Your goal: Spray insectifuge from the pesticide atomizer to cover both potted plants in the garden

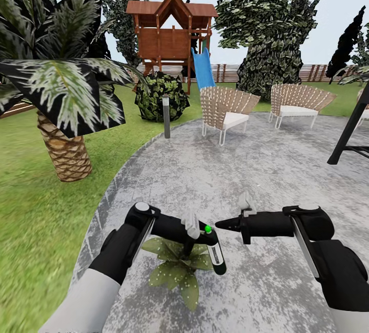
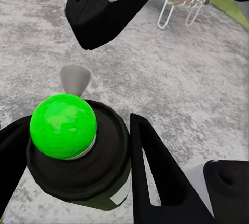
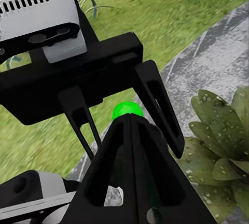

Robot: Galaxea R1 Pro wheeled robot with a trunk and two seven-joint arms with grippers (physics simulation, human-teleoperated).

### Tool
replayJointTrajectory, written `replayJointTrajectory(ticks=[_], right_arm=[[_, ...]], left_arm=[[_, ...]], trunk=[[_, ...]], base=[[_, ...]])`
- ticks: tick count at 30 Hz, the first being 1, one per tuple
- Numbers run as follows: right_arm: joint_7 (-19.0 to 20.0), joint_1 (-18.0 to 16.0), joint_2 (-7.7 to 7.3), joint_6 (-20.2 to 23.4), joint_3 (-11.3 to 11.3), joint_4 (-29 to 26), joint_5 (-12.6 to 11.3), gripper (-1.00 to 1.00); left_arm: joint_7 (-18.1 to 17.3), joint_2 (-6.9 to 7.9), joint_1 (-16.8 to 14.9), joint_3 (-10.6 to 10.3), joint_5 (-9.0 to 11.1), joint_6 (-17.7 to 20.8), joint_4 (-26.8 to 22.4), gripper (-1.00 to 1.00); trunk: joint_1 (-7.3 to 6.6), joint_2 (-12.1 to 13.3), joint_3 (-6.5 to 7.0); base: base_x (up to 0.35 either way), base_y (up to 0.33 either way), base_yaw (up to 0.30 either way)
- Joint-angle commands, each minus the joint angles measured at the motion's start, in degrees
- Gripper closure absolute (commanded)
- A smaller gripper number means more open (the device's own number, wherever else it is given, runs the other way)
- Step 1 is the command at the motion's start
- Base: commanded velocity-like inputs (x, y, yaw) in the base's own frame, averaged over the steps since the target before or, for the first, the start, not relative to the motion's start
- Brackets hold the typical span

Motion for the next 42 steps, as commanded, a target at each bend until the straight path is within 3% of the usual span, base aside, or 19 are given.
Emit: replayJointTrajectory(ticks=[1,26,30,36,41,42], right_arm=[[0.4,-0.05,-0.02,0.5,0.03,-0.03,0.35,1.0],[0.4,-0.05,-0.04,0.5,-0.05,-0.02,0.35,1.0],[0.44,-0.05,-0.04,0.5,-0.36,-0.01,0.39,1.0],[0.17,-0.11,-0.04,0.5,-0.67,0.01,0.65,1.0],[-0.56,-0.14,-0.04,0.56,-1.11,0.0,0.95,1.0],[-2.76,-0.18,-0.04,0.57,-2.45,0.02,0.96,1.0]], left_arm=[[-0.37,-0.04,-0.06,0.06,-0.32,0.63,-0.05,1.0],[1.35,-0.78,-0.62,0.05,0.42,0.82,0.06,1.0],[0.64,0.17,-0.29,0.68,0.08,0.5,-0.45,1.0],[0.3,3.13,0.27,1.15,-0.18,0.29,-0.67,1.0],[0.23,3.6,0.37,1.21,-0.16,0.21,-0.64,1.0],[0.28,3.62,0.42,1.61,-0.13,0.16,-0.63,1.0]], trunk=[[-0.01,-0.03,-0.06],[-0.01,-0.03,-0.06],[-0.01,-0.03,-0.06],[-0.01,-0.03,-0.06],[-0.01,-0.03,-0.06],[-0.01,-0.03,-0.06]], base=[[0.0,0.0,0.0],[0.0,0.0,0.0],[0.0,0.0,0.0],[0.0,0.0,0.0],[0.0,0.0,0.0],[0.0,0.0,0.0]])
